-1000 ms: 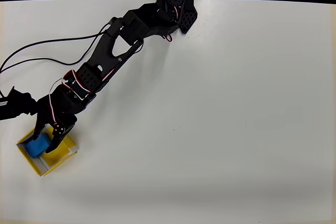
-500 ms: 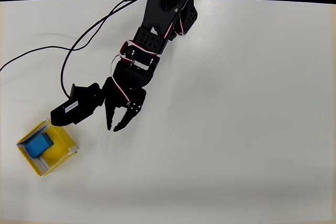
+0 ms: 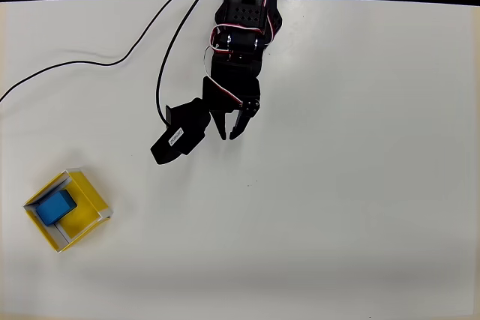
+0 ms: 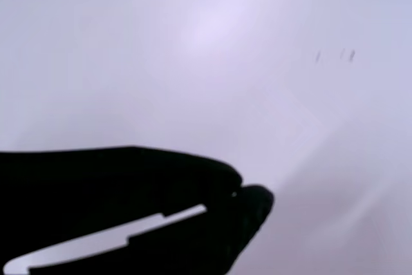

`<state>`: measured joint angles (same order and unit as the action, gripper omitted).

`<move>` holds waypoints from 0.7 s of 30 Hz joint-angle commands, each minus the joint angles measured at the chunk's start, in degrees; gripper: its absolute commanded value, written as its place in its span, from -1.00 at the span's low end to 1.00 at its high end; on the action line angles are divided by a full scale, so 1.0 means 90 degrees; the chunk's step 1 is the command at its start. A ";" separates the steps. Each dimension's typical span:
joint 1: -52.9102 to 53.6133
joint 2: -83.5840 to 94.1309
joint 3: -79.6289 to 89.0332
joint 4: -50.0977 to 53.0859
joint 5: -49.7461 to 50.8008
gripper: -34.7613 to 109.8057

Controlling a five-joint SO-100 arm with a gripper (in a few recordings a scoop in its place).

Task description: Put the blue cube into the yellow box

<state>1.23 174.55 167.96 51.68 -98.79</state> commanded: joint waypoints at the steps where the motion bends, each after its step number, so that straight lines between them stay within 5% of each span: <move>1: 0.0127 0.1016 0.0547 0.0420 -0.0312 -0.52; 12: 0.0654 0.1885 0.1357 0.2744 -0.0264 -0.52; 21: 0.0645 0.1885 0.1357 0.2920 0.0625 -0.51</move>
<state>6.42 190.02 178.68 76.90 -93.60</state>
